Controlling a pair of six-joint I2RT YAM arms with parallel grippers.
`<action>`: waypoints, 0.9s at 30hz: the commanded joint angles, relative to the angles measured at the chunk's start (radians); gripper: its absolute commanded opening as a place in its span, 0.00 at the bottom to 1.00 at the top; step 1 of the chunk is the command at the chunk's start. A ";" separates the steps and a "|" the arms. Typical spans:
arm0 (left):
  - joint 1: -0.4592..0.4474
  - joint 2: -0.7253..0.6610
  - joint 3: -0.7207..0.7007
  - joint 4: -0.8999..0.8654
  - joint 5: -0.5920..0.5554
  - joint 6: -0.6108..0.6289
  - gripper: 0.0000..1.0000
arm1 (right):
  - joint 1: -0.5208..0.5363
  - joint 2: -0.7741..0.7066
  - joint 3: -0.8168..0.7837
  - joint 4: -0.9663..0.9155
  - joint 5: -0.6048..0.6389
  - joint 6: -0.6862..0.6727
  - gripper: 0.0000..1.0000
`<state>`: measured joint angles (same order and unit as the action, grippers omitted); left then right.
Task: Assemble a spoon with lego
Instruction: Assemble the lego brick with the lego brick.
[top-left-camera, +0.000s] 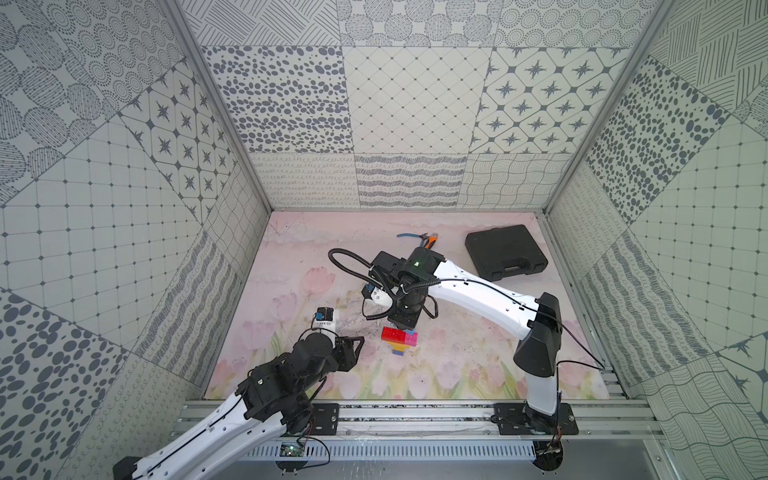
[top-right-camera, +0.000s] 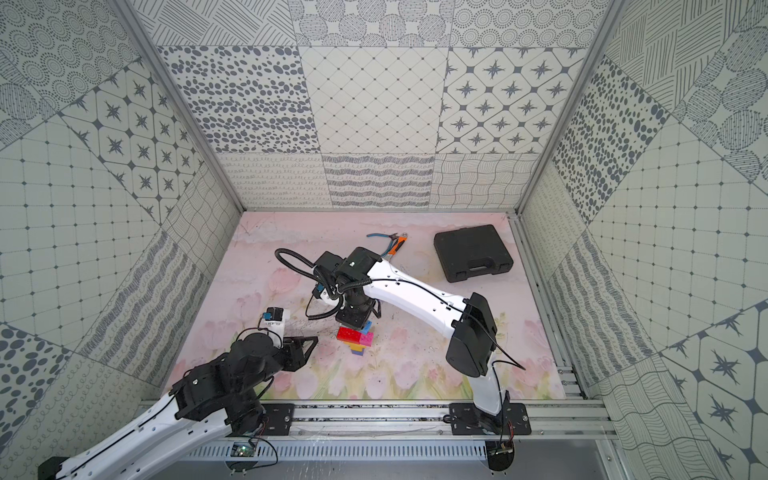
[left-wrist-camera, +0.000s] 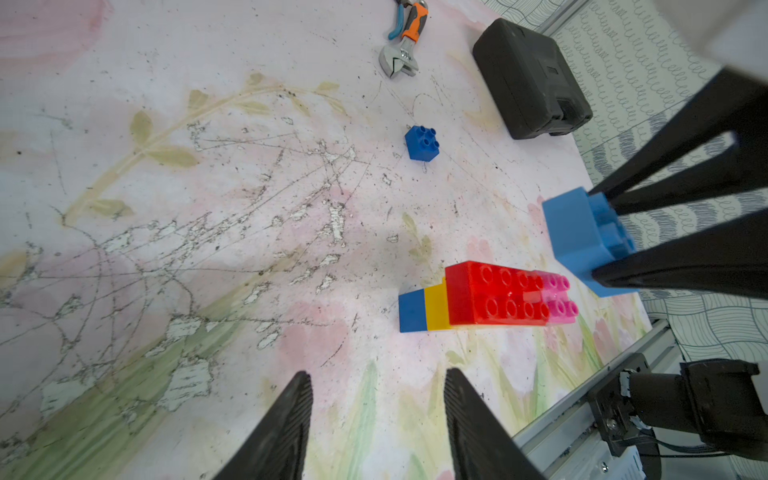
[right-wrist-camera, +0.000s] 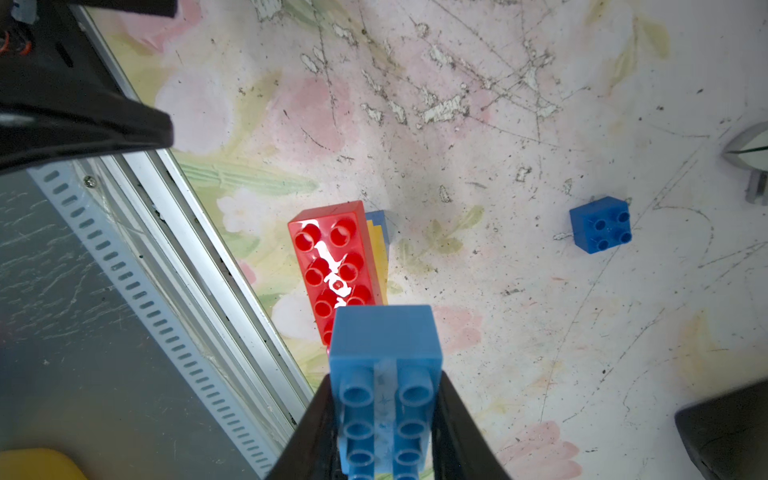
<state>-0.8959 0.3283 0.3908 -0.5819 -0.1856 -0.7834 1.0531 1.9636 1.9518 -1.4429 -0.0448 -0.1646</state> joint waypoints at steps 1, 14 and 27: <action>0.000 -0.030 -0.005 -0.106 -0.038 -0.069 0.52 | 0.016 0.020 0.025 -0.024 -0.011 -0.034 0.10; -0.001 -0.061 -0.002 -0.142 -0.051 -0.064 0.52 | 0.027 0.030 0.011 -0.016 -0.032 -0.066 0.09; 0.000 -0.078 0.000 -0.161 -0.055 -0.058 0.51 | 0.031 0.043 0.001 -0.021 -0.029 -0.068 0.10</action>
<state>-0.8959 0.2577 0.3836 -0.7120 -0.2207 -0.8379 1.0786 1.9854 1.9522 -1.4498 -0.0669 -0.2176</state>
